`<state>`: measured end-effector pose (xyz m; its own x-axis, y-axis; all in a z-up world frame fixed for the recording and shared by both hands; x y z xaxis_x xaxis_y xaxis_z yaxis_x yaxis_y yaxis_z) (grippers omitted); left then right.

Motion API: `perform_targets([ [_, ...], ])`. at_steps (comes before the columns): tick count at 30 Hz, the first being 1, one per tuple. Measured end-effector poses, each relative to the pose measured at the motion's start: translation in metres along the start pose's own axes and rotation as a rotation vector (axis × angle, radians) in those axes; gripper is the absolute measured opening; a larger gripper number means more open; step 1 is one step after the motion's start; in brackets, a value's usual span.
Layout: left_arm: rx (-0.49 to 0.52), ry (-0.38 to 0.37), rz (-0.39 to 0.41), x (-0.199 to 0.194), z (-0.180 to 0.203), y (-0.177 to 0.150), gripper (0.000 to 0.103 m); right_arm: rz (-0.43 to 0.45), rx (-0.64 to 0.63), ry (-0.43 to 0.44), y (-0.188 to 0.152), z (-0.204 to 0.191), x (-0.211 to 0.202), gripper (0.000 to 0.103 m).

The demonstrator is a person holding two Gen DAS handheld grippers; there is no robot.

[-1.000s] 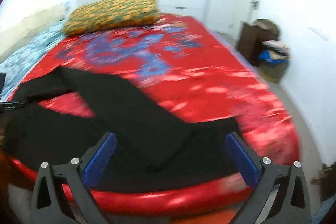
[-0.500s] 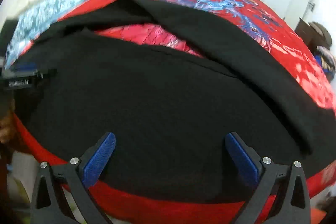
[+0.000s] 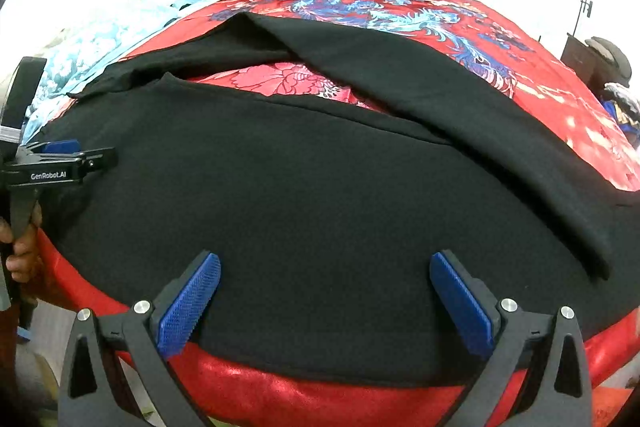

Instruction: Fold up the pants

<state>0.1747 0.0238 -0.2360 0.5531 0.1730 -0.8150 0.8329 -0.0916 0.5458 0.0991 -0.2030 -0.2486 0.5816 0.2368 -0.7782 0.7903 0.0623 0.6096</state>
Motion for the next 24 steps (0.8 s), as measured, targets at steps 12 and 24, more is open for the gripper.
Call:
perform_targets([
  [12, 0.001, -0.007, 0.021, -0.001, -0.001, -0.003, 0.103, 0.309, 0.508, 0.324, 0.006, 0.072, -0.062, 0.1],
  [24, -0.003, -0.007, 0.026, -0.001, -0.002, -0.003, 0.103, 0.371, 0.732, 0.242, -0.01, 0.14, -0.058, 0.1],
])
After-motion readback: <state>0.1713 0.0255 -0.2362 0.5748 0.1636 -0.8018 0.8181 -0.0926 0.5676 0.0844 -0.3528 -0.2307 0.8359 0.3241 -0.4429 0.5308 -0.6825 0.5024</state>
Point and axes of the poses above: each gripper's, at about its wrist camera, not at the fingertips, and x roughly the way its jaws point, z to its right, y to its top, the point moved 4 cm from there along x, roughly the way its jaws point, and after that the axes turned 12 degrees about y, right-handed, at the moved point
